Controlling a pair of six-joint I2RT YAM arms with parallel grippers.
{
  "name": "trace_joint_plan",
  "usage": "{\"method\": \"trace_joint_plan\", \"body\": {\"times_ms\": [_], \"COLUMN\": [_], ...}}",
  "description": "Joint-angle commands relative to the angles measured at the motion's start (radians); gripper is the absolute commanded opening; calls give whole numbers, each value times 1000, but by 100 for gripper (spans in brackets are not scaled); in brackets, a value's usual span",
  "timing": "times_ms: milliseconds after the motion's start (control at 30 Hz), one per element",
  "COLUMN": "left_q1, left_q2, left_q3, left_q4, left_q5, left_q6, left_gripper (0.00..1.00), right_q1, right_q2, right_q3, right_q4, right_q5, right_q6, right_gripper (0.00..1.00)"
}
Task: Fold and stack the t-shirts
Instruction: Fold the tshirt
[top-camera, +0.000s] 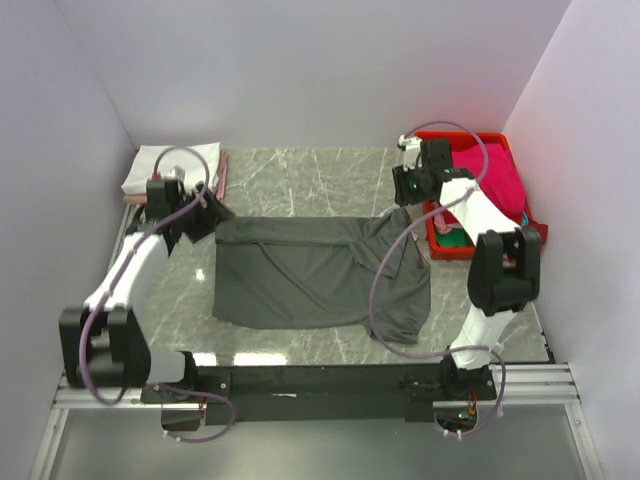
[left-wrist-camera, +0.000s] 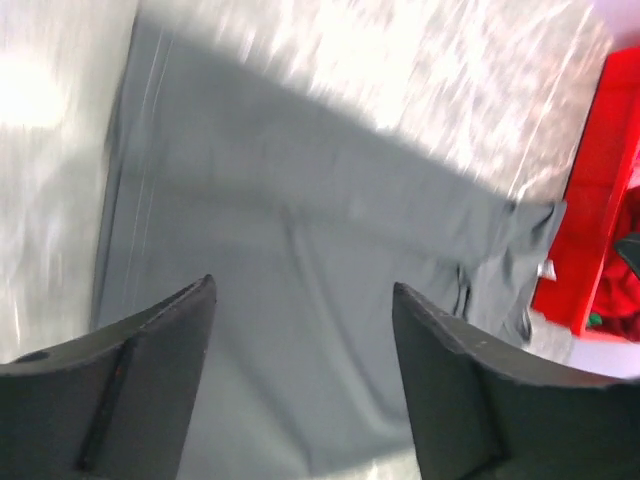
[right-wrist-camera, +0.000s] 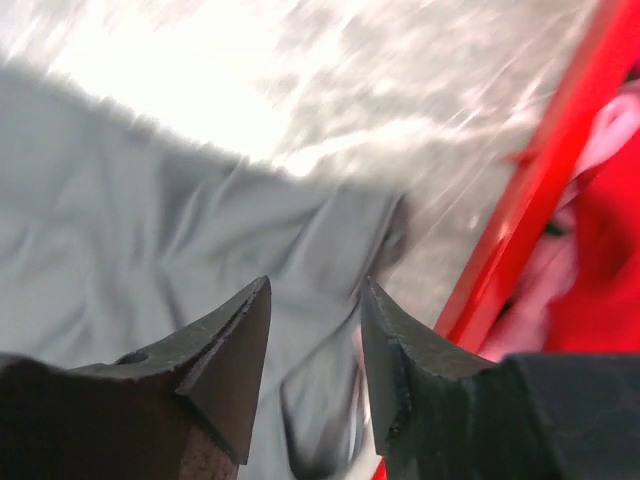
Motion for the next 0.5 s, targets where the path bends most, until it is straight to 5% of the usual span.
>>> {"method": "trace_joint_plan", "body": {"times_ms": [0,133,467], "left_q1": [5,5,-6], "left_q2": [171,333,565], "left_q3": [176,316,451], "left_q4": [53,42,71], "left_q5": [-3,44,83], "left_q6": [130,161,170], "left_gripper": [74,61,50], "right_q1": [1,-4,-16], "right_q2": [104,203,296], "right_q3": [135,223,286], "right_q4": [-19,-57,-77], "right_q5": [112,160,162], "right_q6": [150,151,147], "right_gripper": [47,45,41]}}
